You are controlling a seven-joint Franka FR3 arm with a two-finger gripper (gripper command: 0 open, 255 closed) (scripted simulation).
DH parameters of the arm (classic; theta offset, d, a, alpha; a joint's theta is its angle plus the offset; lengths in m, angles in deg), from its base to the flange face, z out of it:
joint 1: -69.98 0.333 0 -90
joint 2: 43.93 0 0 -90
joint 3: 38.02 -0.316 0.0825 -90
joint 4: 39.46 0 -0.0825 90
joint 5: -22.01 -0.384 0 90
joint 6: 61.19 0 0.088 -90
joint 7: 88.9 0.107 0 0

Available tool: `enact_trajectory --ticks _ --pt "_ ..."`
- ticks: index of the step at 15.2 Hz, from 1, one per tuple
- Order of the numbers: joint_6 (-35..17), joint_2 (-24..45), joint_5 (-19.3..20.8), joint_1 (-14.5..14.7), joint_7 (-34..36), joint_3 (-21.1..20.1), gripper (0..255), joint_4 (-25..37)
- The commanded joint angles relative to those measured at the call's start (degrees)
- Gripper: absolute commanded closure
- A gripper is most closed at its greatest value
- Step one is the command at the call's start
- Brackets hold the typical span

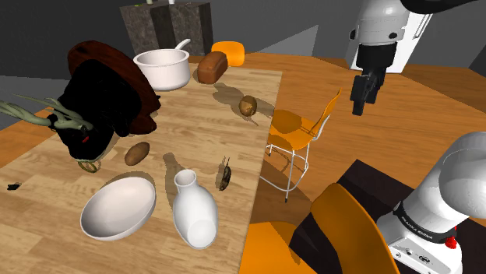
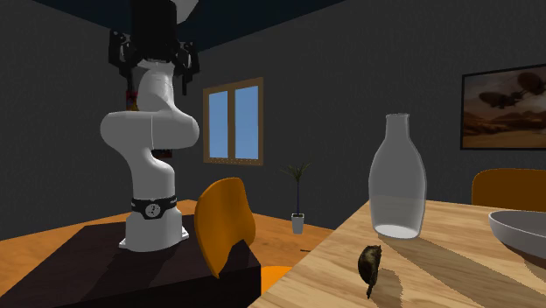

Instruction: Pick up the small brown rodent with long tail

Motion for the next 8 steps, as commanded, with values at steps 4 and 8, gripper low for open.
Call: enact_trajectory --ticks 4,8 --pt "-5.54 1.38 -2.81 0.46 4.95 -3.56 0 -2.44" --pt "-13.36 4.81 -6.02 0.93 11.36 -8.48 0 -4.43"
